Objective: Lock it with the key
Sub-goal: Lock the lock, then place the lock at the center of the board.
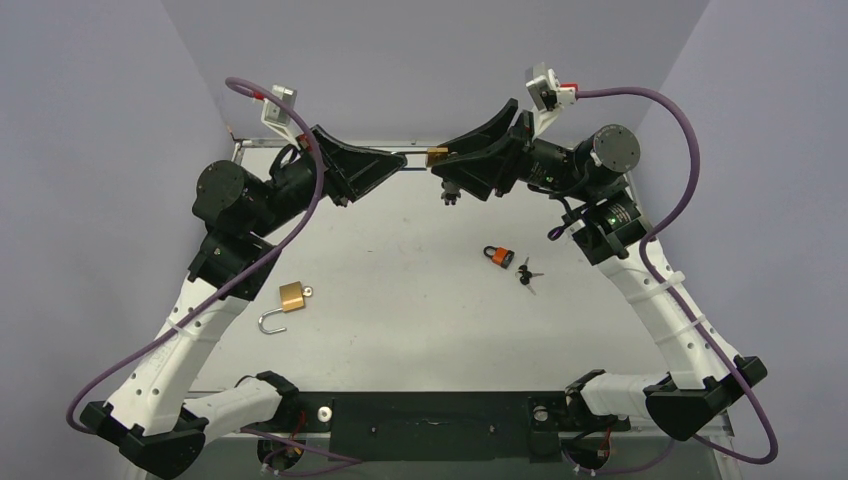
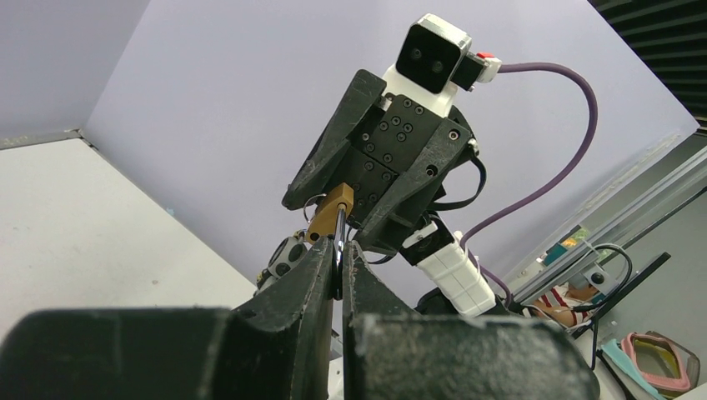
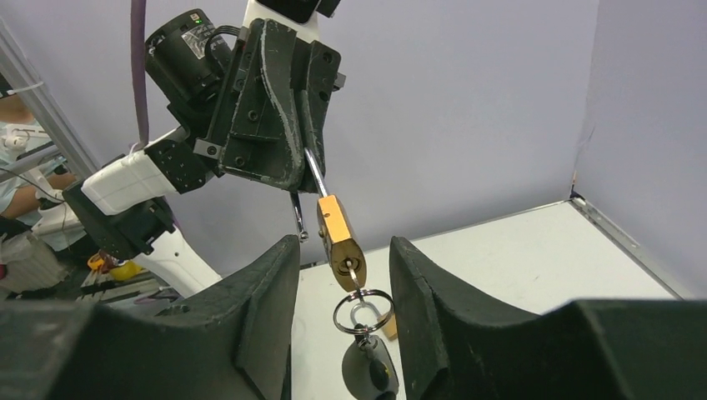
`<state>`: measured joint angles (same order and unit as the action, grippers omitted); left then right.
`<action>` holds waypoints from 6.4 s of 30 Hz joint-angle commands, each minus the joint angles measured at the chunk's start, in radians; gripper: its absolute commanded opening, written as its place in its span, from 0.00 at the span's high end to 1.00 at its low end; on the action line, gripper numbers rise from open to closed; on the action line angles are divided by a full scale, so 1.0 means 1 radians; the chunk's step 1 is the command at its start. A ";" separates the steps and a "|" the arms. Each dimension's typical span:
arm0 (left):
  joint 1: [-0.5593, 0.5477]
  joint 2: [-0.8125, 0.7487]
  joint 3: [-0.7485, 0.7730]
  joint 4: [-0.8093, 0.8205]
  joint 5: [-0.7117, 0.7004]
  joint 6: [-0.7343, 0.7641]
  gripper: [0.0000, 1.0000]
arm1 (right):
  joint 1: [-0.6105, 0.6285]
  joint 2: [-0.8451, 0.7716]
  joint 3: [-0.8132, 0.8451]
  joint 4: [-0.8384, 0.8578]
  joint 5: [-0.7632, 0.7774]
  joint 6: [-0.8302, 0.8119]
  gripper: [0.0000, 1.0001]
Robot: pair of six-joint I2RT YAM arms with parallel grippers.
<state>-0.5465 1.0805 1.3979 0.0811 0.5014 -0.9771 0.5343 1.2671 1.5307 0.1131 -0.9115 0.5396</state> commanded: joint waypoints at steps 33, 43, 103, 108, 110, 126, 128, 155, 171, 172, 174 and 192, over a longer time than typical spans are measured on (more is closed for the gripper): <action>0.075 -0.049 0.029 -0.167 0.150 0.210 0.75 | 0.020 -0.075 -0.096 0.121 -0.041 0.148 1.00; 0.078 -0.035 0.043 -0.177 0.176 0.247 0.75 | 0.027 -0.075 -0.104 0.119 -0.047 0.151 1.00; -0.012 0.009 -0.034 -0.047 0.194 0.252 1.00 | 0.144 0.006 -0.088 0.022 0.066 0.134 1.00; -0.047 0.025 -0.020 -0.063 0.181 0.269 1.00 | 0.144 0.009 -0.076 -0.018 0.086 0.102 1.00; -0.047 0.022 -0.021 -0.074 0.163 0.274 1.00 | 0.143 0.005 -0.073 -0.035 0.093 0.089 1.00; -0.008 -0.006 0.037 -0.190 -0.106 0.276 1.00 | 0.057 -0.076 -0.185 0.015 0.070 0.091 0.50; -0.009 0.000 0.046 -0.198 -0.116 0.270 1.00 | 0.046 -0.091 -0.211 0.022 0.069 0.089 0.45; -0.009 0.052 0.149 -0.290 -0.086 0.297 1.00 | 0.190 -0.193 -0.244 -0.301 0.606 -0.293 0.47; -0.008 0.076 0.146 -0.280 -0.078 0.285 1.00 | 0.270 -0.172 -0.214 -0.335 0.700 -0.346 0.89; -0.009 0.077 0.146 -0.281 -0.083 0.285 1.00 | 0.271 -0.170 -0.211 -0.343 0.701 -0.347 0.94; -0.008 0.078 0.145 -0.281 -0.089 0.289 1.00 | 0.273 -0.166 -0.212 -0.355 0.707 -0.352 1.00; 0.039 0.101 0.160 -0.296 -0.068 0.329 1.00 | 0.276 -0.223 -0.355 -0.416 0.799 -0.356 1.00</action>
<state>-0.5140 1.1843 1.5177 -0.2657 0.4229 -0.6640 0.8066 1.0698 1.2030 -0.3046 -0.1570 0.1902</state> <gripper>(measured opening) 0.022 0.007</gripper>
